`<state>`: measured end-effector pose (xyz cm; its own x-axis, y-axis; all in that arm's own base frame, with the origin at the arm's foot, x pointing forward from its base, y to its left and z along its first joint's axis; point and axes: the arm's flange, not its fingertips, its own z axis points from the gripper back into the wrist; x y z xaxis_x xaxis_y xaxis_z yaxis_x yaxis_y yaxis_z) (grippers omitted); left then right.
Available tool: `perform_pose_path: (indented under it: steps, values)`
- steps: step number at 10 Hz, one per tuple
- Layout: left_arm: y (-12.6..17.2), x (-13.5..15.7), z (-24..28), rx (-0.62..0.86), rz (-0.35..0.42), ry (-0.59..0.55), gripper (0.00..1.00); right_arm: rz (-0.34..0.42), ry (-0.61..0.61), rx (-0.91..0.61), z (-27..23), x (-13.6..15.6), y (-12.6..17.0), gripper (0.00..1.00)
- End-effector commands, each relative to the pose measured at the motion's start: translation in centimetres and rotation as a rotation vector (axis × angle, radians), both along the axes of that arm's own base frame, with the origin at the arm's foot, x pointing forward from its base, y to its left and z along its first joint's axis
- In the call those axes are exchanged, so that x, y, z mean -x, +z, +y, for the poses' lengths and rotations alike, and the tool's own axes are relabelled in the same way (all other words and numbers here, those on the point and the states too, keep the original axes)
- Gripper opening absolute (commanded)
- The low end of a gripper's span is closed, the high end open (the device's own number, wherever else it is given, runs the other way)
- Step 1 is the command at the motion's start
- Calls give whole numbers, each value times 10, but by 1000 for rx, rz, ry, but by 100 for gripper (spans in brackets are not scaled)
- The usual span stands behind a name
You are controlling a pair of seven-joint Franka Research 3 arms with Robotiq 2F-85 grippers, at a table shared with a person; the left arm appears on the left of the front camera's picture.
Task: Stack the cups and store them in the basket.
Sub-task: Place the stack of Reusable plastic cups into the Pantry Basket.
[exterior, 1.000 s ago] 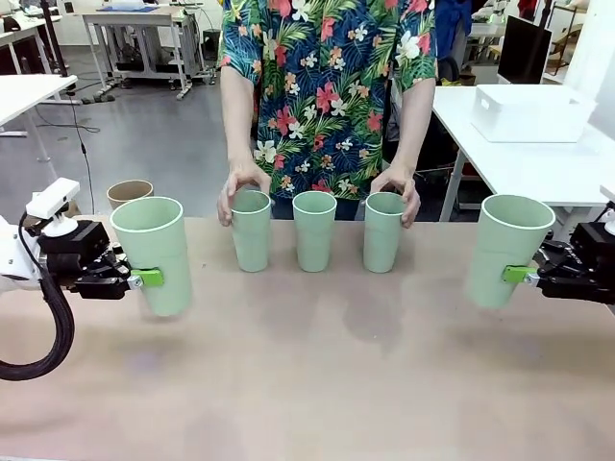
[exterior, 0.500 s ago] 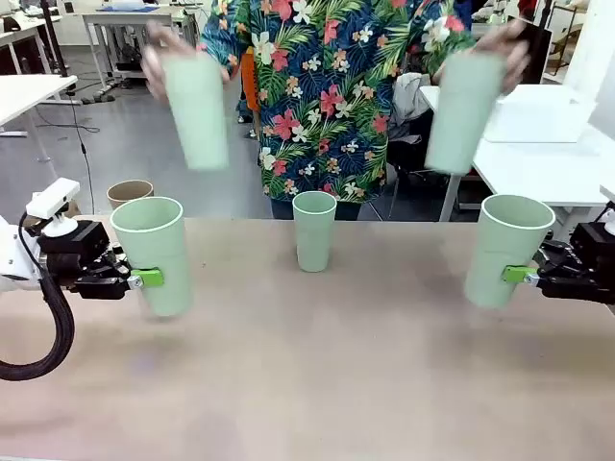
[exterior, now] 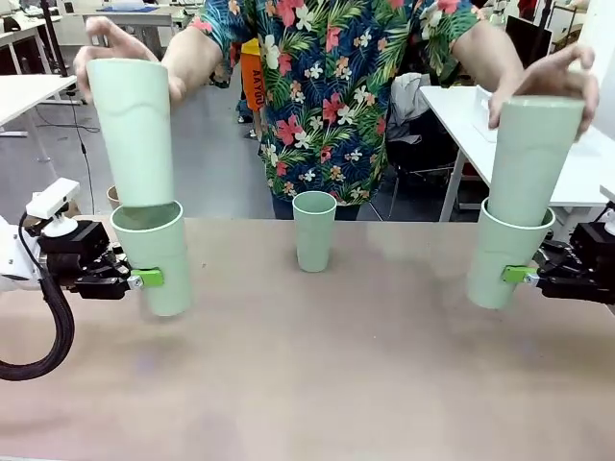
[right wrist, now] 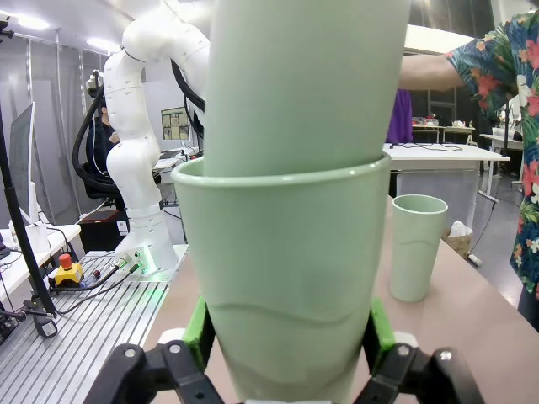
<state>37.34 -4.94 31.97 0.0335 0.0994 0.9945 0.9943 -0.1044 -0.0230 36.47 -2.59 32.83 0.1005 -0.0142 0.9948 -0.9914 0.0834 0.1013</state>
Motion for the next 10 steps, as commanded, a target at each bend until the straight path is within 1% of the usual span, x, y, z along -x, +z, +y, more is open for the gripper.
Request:
perform_pose_path:
  steps: [1, 10]
  values:
    - [0, 1, -1, 4, -1, -3, 87, -9, -15, 0, 0, -2, 3, 86]
    - [0, 1, -1, 4, -1, -3, 87, -9, -15, 0, 0, -2, 3, 86]
